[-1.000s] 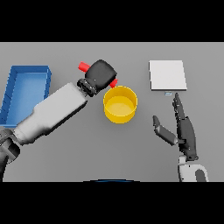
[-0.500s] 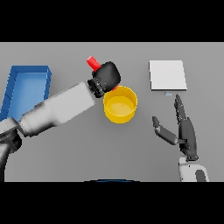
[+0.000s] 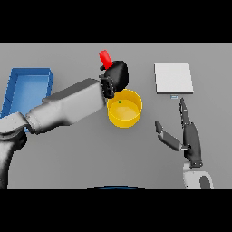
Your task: Pick up the red beaker and tilt it to pour out 1 green nut into yellow bowl. Pick up the yellow bowl and place it on the metallic measuring scale.
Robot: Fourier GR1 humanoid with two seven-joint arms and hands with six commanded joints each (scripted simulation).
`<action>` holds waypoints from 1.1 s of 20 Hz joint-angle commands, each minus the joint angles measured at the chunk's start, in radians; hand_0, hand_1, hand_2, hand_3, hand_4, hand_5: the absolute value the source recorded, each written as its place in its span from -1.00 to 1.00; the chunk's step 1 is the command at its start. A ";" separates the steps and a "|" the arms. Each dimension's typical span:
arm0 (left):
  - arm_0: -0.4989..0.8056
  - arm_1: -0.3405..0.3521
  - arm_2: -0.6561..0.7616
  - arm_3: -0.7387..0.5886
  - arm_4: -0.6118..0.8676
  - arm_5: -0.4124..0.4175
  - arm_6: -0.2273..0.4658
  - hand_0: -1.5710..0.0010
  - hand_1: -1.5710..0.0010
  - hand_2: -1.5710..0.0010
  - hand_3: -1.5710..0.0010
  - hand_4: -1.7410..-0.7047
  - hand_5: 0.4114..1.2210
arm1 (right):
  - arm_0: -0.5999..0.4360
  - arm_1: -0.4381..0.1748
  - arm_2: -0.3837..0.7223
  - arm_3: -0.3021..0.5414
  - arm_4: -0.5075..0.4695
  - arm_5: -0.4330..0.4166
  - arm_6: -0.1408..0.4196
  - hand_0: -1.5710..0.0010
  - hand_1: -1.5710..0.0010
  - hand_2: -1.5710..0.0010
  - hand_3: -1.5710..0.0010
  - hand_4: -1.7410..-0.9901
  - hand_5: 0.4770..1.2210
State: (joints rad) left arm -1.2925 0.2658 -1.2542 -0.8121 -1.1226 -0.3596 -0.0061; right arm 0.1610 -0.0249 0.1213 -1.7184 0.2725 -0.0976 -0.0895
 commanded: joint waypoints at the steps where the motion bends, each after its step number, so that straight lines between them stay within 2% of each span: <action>1: -0.011 -0.011 -0.018 0.015 -0.009 0.004 -0.011 -1.00 -1.00 -1.00 -1.00 -0.99 1.00 | 0.005 -0.001 0.001 -0.005 -0.001 0.001 -0.016 1.00 1.00 1.00 1.00 0.42 -0.69; 6: -0.081 0.022 -0.053 0.004 -0.011 0.002 -0.061 -1.00 -1.00 -1.00 -1.00 -0.98 1.00 | 0.006 -0.004 0.005 -0.003 0.023 -0.012 -0.007 1.00 1.00 1.00 1.00 0.42 -0.69; 8: -0.137 0.042 -0.027 0.034 0.009 0.039 -0.080 -1.00 -1.00 -1.00 -1.00 -0.98 1.00 | -0.002 0.002 0.001 0.014 0.015 -0.014 -0.015 1.00 1.00 1.00 1.00 0.42 -0.69; 9: -0.160 0.049 -0.011 0.048 0.021 0.053 -0.077 -1.00 -1.00 -1.00 -0.90 -0.97 1.00 | -0.008 0.000 0.004 0.005 0.022 -0.016 -0.023 1.00 1.00 1.00 1.00 0.43 -0.69; 10: -0.190 0.064 0.006 0.071 0.031 0.062 -0.075 -1.00 -1.00 -0.78 -0.92 -0.87 1.00 | -0.004 -0.002 0.007 0.003 0.023 -0.014 -0.028 1.00 1.00 1.00 1.00 0.44 -0.69; 12: -0.250 0.099 0.054 0.099 0.074 0.079 -0.088 -1.00 -1.00 -0.86 -0.33 -0.92 1.00 | -0.006 -0.009 -0.002 -0.006 0.001 0.000 -0.023 1.00 1.00 1.00 1.00 0.48 -0.68; 14: -0.299 0.117 0.103 0.155 0.115 0.096 -0.072 -1.00 -1.00 -0.91 -0.57 -0.93 1.00 | -0.029 -0.004 -0.007 0.005 -0.014 0.006 -0.004 1.00 1.00 1.00 1.00 0.49 -0.69; 17: -0.329 0.152 0.215 0.255 0.224 0.099 -0.014 -1.00 -1.00 -0.95 -0.78 -0.96 1.00 | -0.032 -0.008 -0.017 0.008 -0.046 0.025 -0.013 1.00 1.00 1.00 1.00 0.46 -0.68; 20: -0.297 0.209 0.387 0.349 0.403 0.121 0.095 -1.00 -1.00 -0.98 -0.74 -0.98 1.00 | -0.029 -0.007 -0.013 0.006 -0.051 0.031 -0.011 1.00 1.00 1.00 1.00 0.42 -0.69; 21: -0.279 0.228 0.438 0.373 0.461 0.144 0.124 -1.00 -1.00 -0.98 -0.73 -0.98 1.00 | -0.026 -0.008 -0.012 0.013 -0.056 0.037 -0.030 1.00 1.00 1.00 1.00 0.38 -0.69; 22: -0.252 0.253 0.490 0.383 0.524 0.176 0.136 -1.00 -1.00 -0.98 -0.74 -0.99 1.00 | -0.030 -0.012 -0.021 0.019 -0.068 0.043 -0.024 1.00 1.00 1.00 1.00 0.38 -0.69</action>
State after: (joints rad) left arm -1.5437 0.5210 -0.7652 -0.4280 -0.5959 -0.1857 0.1303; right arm 0.1311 -0.0378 0.1004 -1.6994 0.2045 -0.0556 -0.1116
